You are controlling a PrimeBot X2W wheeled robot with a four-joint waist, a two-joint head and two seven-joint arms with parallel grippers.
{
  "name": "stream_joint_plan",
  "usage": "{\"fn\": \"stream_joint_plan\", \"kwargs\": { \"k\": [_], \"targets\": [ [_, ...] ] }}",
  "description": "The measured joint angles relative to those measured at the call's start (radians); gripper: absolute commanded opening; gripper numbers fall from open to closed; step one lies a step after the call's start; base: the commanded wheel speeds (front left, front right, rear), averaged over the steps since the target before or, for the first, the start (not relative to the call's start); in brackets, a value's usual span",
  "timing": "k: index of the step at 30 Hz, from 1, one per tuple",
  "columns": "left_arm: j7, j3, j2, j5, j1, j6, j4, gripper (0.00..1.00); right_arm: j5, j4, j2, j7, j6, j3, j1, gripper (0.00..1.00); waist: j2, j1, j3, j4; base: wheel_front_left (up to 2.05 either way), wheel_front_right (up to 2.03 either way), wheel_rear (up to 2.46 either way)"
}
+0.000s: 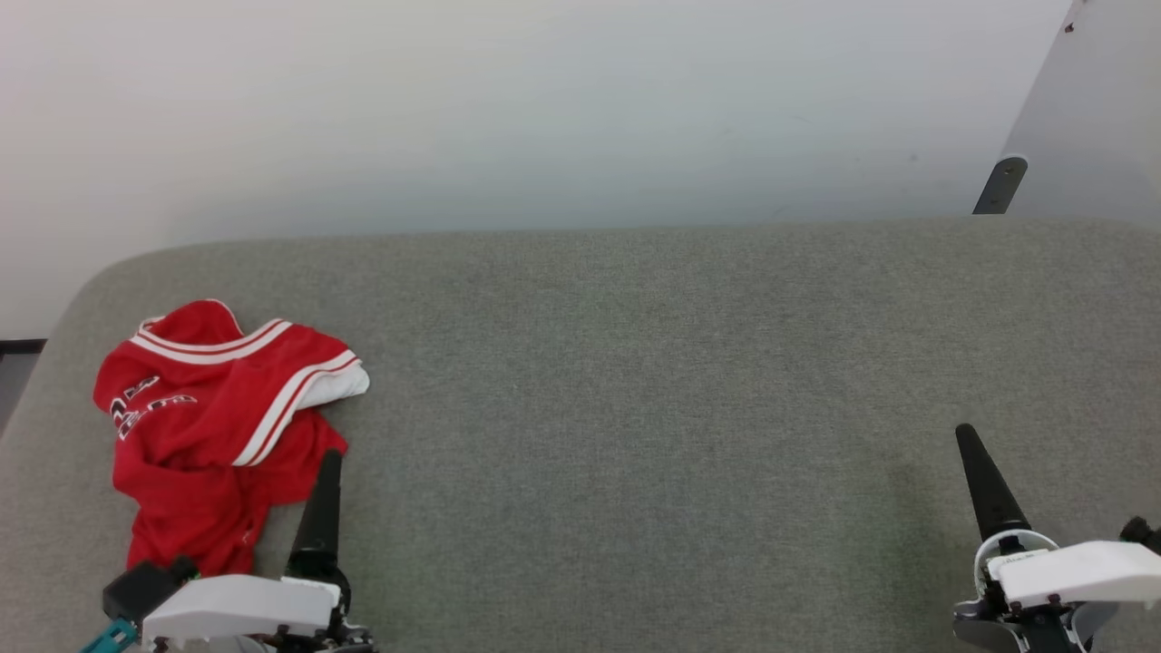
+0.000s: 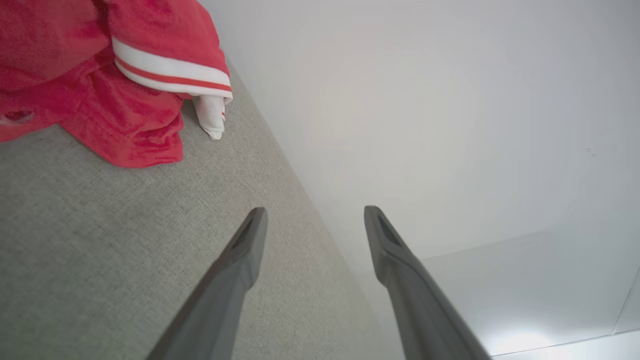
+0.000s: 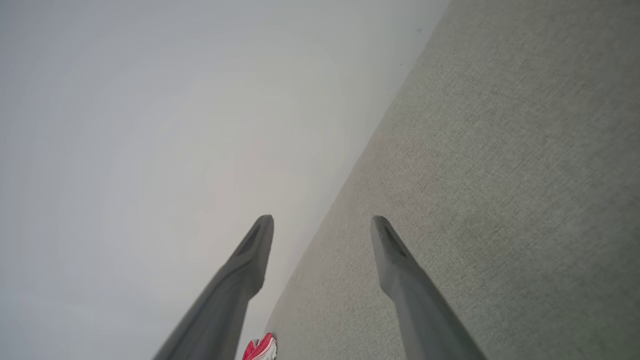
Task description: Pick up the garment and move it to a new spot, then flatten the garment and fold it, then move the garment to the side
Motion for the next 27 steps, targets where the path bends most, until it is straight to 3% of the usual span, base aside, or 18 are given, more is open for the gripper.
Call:
{"fn": "stream_joint_plan", "kwargs": {
  "k": [11, 27],
  "targets": [
    [-0.043, -0.007, -0.005, 0.229, 0.002, -0.001, -0.032, 1.00, -0.270, -0.020, -0.009, -0.042, 0.000, 0.017, -0.015, 1.00, 0.0000, 0.0000, 0.004, 0.001, 0.00, 0.00, 0.00],
    [-0.095, -0.056, 0.008, 0.542, 0.007, 0.028, -0.066, 1.00, -0.538, -0.035, -0.013, -0.093, 0.000, 0.014, -0.036, 1.00, 0.0000, 0.0000, 0.015, 0.004, 0.00, 0.00, 0.00]
  ]
}}
